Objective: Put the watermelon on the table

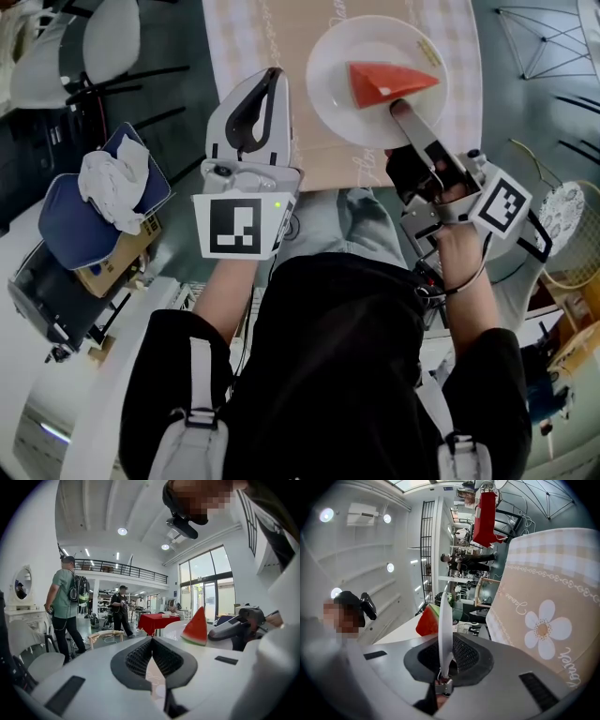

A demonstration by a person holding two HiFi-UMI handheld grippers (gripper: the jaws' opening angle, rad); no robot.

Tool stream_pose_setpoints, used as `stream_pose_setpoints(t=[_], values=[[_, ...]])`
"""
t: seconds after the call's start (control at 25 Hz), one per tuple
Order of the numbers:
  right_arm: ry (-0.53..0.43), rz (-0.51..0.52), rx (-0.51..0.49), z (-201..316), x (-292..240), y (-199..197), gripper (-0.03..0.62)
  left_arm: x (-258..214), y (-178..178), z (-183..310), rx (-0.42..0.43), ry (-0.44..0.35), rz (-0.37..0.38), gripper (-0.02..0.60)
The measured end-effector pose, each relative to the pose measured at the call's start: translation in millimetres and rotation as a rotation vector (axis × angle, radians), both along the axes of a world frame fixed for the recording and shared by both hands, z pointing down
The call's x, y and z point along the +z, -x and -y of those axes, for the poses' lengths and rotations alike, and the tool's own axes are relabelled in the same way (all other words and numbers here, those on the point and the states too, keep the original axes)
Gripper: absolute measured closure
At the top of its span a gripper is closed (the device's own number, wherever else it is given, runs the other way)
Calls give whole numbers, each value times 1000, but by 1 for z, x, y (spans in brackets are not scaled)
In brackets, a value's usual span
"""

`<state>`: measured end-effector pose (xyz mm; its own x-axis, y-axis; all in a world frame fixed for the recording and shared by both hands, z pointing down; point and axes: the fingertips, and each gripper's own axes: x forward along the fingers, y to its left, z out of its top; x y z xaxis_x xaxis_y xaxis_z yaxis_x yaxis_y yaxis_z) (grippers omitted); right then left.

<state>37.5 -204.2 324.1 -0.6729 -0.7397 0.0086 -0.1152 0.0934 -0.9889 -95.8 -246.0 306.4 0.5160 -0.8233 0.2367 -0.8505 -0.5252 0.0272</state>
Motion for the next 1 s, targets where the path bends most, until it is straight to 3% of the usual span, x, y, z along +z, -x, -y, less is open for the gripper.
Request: stream_pose_setpoints(t=[1.0], values=[[57, -3, -22, 22, 79, -7, 565, 79, -13, 42, 19, 59, -21, 574]])
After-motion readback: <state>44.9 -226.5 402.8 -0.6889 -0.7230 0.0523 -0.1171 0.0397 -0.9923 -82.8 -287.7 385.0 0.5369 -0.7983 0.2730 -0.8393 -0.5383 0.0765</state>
